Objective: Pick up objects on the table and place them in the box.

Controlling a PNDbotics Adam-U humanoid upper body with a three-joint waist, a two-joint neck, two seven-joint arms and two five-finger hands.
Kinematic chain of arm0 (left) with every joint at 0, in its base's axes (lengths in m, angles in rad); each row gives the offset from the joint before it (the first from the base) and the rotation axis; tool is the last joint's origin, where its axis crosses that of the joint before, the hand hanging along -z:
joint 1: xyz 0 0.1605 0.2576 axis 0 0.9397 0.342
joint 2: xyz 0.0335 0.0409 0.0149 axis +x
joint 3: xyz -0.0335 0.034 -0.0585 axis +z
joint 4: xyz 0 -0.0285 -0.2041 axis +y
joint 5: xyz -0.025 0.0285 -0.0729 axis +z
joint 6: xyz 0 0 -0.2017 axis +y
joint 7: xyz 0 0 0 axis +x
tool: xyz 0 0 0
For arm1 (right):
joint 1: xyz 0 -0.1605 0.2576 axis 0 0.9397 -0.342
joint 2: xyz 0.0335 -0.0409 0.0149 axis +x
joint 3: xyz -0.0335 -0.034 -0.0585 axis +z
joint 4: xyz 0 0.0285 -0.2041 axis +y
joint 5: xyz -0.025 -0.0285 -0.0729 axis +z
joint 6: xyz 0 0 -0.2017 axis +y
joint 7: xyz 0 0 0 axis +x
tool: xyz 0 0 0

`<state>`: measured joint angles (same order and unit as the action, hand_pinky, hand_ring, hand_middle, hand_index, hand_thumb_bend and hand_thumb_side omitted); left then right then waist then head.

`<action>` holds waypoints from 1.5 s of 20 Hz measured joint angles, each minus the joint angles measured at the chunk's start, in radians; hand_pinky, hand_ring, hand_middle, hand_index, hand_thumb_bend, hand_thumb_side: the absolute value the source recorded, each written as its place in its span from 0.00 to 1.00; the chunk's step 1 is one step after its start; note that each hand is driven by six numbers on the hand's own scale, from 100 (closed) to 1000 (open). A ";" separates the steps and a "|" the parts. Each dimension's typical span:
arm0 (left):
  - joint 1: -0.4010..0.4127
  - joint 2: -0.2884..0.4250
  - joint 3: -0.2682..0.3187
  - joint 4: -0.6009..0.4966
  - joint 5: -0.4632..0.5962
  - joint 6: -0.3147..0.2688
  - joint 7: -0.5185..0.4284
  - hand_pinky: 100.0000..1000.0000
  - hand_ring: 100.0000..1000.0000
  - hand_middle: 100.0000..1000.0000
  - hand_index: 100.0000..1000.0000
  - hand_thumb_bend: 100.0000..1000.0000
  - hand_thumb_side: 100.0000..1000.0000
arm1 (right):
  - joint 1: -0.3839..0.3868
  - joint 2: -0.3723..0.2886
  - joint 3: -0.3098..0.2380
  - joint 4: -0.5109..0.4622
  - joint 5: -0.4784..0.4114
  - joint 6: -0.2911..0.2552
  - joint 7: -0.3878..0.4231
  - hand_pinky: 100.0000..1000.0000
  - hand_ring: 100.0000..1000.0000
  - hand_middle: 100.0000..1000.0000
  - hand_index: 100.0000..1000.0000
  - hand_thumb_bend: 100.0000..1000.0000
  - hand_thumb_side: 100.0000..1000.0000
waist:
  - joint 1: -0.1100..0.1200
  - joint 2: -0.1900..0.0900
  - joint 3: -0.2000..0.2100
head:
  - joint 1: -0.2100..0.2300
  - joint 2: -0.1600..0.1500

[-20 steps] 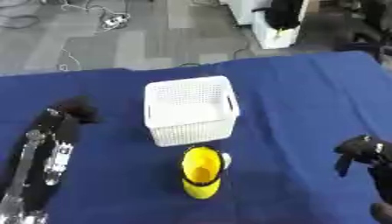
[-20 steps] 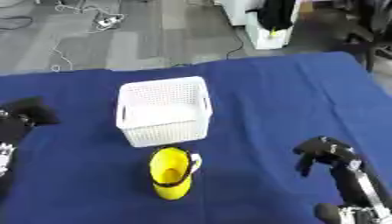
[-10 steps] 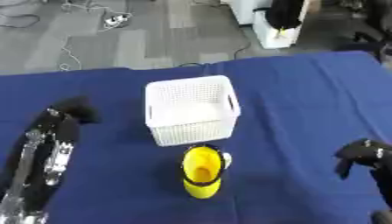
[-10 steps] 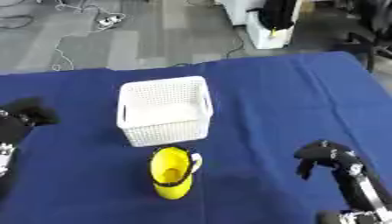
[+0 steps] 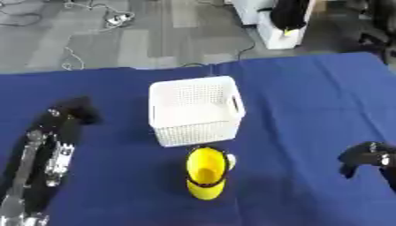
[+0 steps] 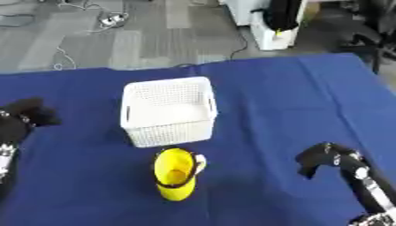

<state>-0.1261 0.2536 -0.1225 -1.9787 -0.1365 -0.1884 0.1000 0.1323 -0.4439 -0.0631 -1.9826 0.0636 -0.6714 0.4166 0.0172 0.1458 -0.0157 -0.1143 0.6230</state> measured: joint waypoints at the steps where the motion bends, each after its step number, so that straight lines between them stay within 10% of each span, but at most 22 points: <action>1: 0.000 0.000 0.000 0.000 0.000 0.000 0.000 0.66 0.60 0.58 0.80 0.09 0.82 | -0.004 -0.012 0.008 0.000 0.002 -0.007 0.002 0.39 0.51 0.65 0.71 0.85 0.66 | 0.000 0.001 0.001 | 0.000 0.000; 30: -0.007 0.000 -0.012 0.000 0.013 -0.009 -0.008 0.66 0.60 0.58 0.79 0.09 0.81 | -0.249 -0.175 0.221 0.000 -0.078 0.059 0.075 0.43 0.54 0.65 0.69 0.82 0.68 | 0.016 0.000 0.028 | -0.036 -0.034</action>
<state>-0.1335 0.2536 -0.1342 -1.9788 -0.1232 -0.1979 0.0917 -0.1163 -0.6191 0.1584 -1.9829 -0.0144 -0.6126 0.4919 0.0333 0.1457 0.0118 -0.1499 0.5888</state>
